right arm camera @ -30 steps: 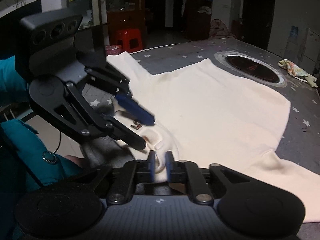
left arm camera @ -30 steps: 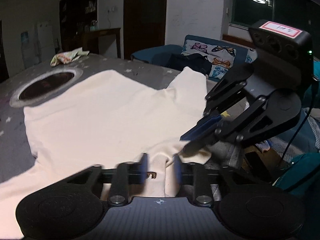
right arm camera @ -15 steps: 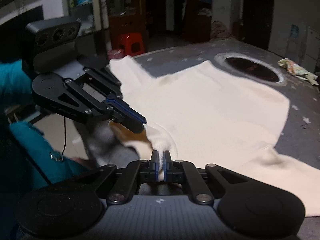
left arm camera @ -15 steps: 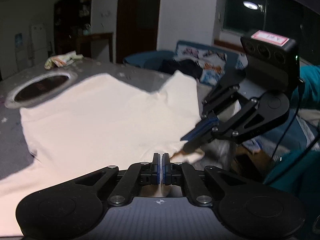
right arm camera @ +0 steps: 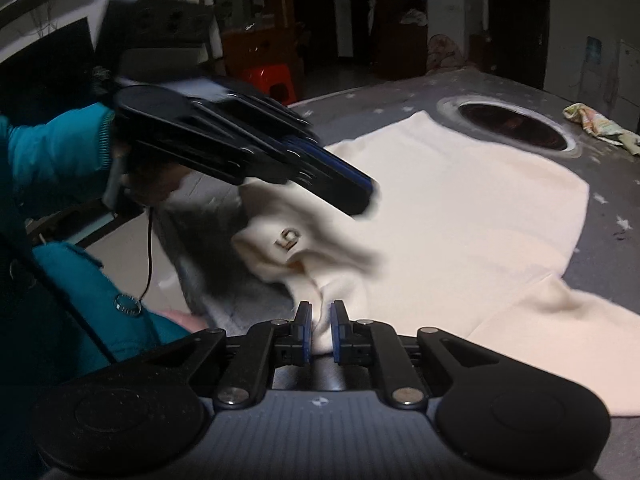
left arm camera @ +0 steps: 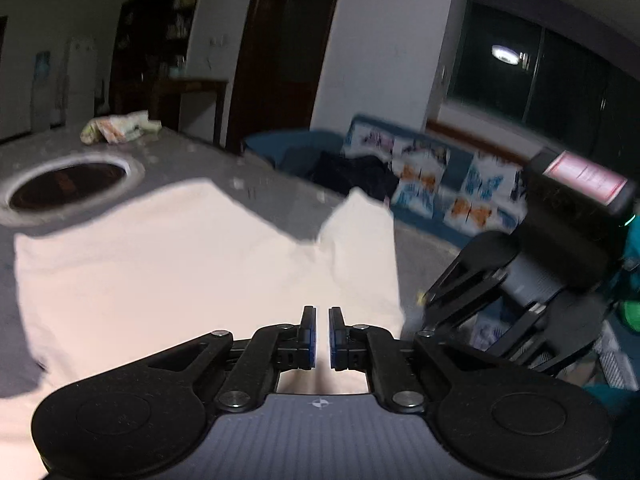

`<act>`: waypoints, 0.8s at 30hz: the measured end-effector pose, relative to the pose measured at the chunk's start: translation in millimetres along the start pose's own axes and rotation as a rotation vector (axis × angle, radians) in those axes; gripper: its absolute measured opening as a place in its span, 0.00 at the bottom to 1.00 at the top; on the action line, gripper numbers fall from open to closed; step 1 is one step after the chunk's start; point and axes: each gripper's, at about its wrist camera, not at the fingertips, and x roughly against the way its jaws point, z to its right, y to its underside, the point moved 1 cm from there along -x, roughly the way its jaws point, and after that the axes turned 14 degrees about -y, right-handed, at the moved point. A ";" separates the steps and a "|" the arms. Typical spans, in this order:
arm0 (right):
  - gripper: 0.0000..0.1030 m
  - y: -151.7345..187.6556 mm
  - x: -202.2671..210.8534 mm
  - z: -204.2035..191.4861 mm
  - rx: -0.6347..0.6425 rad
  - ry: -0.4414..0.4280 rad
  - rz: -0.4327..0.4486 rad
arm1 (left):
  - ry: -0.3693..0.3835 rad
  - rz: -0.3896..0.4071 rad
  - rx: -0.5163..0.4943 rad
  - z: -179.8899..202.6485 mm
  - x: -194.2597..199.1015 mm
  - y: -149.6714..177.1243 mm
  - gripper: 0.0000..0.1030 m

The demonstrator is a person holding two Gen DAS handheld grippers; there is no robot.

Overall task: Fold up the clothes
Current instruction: 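Lift the shirt side with both grippers and fold it over the shirt body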

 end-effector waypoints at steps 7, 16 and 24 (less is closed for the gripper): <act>0.16 8.2 47.5 26.3 -0.144 0.136 0.126 | 0.018 -0.036 0.005 6.2 -11.8 18.8 0.08; 0.25 60.6 103.6 117.4 -0.534 0.615 0.286 | 0.013 -0.032 0.013 9.9 -11.9 19.5 0.21; 0.31 103.5 137.6 187.3 -0.857 0.660 0.525 | -0.014 -0.033 -0.028 20.3 -13.9 16.1 0.34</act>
